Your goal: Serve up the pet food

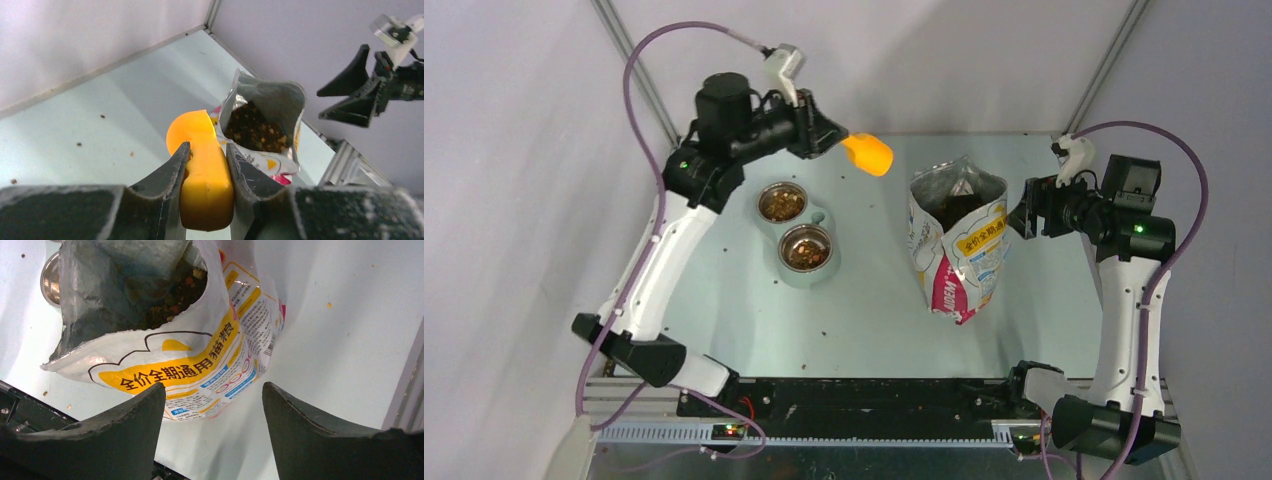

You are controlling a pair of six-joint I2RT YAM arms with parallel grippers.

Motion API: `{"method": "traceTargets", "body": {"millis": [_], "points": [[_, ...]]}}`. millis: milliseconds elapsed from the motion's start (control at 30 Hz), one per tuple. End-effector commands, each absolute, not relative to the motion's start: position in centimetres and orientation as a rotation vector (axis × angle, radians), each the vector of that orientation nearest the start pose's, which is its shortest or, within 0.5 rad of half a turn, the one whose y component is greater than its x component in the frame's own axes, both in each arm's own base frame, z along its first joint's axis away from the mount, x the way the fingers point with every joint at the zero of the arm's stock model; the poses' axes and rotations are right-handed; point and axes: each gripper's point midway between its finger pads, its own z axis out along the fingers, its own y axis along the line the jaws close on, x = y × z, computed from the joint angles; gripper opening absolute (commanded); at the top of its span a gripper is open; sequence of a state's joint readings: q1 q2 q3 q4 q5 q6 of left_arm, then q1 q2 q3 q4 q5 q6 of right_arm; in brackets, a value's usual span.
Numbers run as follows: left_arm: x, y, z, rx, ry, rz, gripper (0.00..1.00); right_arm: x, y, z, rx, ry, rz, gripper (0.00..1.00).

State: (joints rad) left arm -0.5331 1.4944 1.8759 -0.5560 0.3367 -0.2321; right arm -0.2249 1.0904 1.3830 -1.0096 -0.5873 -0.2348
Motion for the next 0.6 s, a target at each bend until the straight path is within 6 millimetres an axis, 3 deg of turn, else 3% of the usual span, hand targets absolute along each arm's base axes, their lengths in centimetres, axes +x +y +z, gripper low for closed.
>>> {"method": "traceTargets", "body": {"millis": [0,100,233,300,433,533,567], "points": [[30.1,-26.7,41.2,0.641,1.830,-1.164,0.00,27.8,2.7,31.3,-0.302,2.112,0.387,0.74],[28.8,-25.0,38.5,0.682,1.898,-1.212,0.00,27.7,2.7,31.2,-0.306,2.117,0.380,0.74],[26.3,-23.0,31.4,0.624,2.109,-1.318,0.00,27.3,2.6,31.0,-0.314,2.127,0.373,0.74],[25.8,-22.5,29.2,0.531,2.131,-1.384,0.00,26.9,2.8,30.9,-0.319,2.134,0.379,0.74],[25.5,-20.3,23.9,0.230,2.246,-1.426,0.00,25.8,3.5,31.0,-0.381,2.123,0.403,0.74],[25.8,-18.2,20.4,-0.139,2.313,-1.480,0.00,24.8,3.9,31.1,-0.421,2.114,0.406,0.74],[25.5,-17.4,18.2,-0.247,2.350,-1.451,0.00,24.5,3.9,30.9,-0.428,2.121,0.410,0.75]]}}
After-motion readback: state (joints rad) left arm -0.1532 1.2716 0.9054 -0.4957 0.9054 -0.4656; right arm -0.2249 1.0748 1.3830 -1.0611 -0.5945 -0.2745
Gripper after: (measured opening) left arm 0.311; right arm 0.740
